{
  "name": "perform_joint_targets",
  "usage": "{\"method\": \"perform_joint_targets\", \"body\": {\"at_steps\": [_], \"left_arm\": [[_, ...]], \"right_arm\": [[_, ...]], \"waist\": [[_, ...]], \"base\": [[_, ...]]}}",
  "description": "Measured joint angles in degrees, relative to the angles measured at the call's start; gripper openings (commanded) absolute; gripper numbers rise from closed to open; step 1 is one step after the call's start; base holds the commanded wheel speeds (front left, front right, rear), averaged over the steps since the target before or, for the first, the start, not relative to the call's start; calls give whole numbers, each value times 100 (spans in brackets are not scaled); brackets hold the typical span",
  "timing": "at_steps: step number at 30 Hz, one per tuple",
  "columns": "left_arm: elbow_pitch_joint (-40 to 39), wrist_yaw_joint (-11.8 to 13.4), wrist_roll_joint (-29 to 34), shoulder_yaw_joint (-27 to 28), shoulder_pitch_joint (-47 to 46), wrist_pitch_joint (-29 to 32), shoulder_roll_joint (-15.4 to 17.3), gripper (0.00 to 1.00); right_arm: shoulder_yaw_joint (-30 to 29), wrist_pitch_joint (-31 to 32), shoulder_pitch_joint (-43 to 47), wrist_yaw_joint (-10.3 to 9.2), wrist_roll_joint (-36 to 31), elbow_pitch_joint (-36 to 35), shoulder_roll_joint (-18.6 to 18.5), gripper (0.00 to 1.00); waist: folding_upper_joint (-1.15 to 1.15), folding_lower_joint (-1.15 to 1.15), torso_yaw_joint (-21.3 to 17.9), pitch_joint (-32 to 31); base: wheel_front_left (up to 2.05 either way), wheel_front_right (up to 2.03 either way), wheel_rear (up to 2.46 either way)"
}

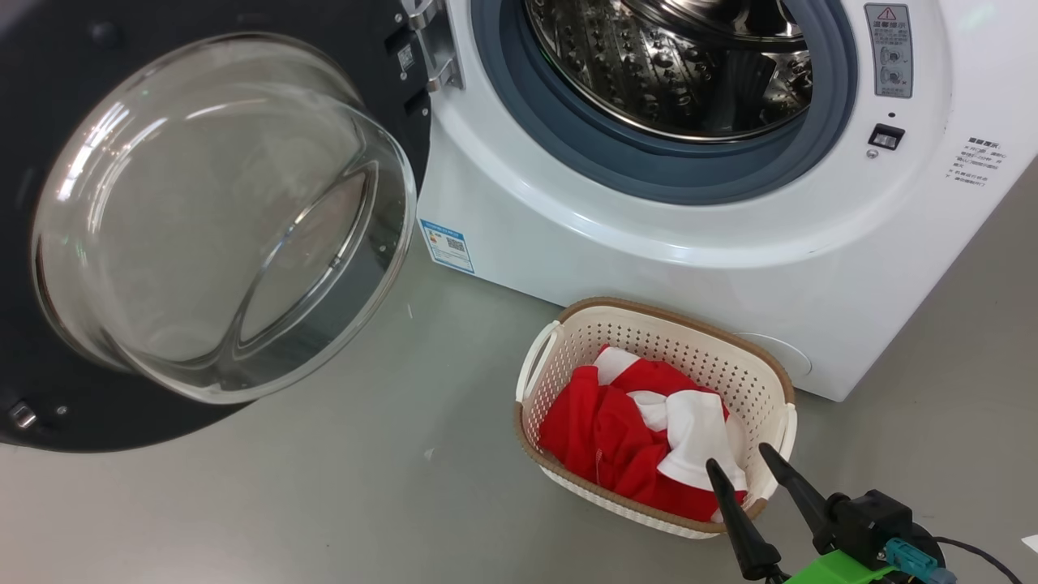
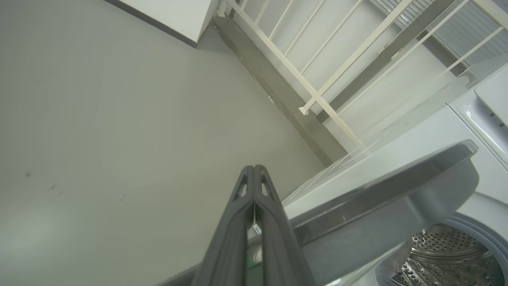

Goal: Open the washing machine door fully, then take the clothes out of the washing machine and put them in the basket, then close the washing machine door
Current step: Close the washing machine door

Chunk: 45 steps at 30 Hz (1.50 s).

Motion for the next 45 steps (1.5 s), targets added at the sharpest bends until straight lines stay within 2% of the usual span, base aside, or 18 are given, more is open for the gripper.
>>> {"method": "perform_joint_targets", "body": {"at_steps": [9, 19, 28, 36, 45], "left_arm": [[-339, 2, -568, -370, 136, 1189, 47, 0], [-1807, 8, -1403, -626, 1128, 2041, 398, 0], [-2986, 8, -2092, -969, 1928, 2543, 412, 0], [-3813, 8, -2584, -1068, 2296, 2580, 485, 0], [-4532, 8, -2813, -1366, 2502, 2616, 488, 0]], "right_arm": [[-3, 0, -44, 0, 0, 4, 12, 100], [-85, 0, -41, 0, 0, -2, 53, 100], [-108, 0, -24, 0, 1, -8, 90, 100], [-114, 0, 23, 0, 5, -34, 115, 100], [-151, 0, 66, 0, 5, -51, 123, 100]], "waist": [[0, 0, -15, -7], [0, 0, -59, -165], [0, 0, -93, -301], [0, 0, -219, -380], [0, 0, -442, -417]], "base": [[0, 0, 0], [0, 0, 0], [0, 0, 0], [0, 0, 0], [0, 0, 0]]}}
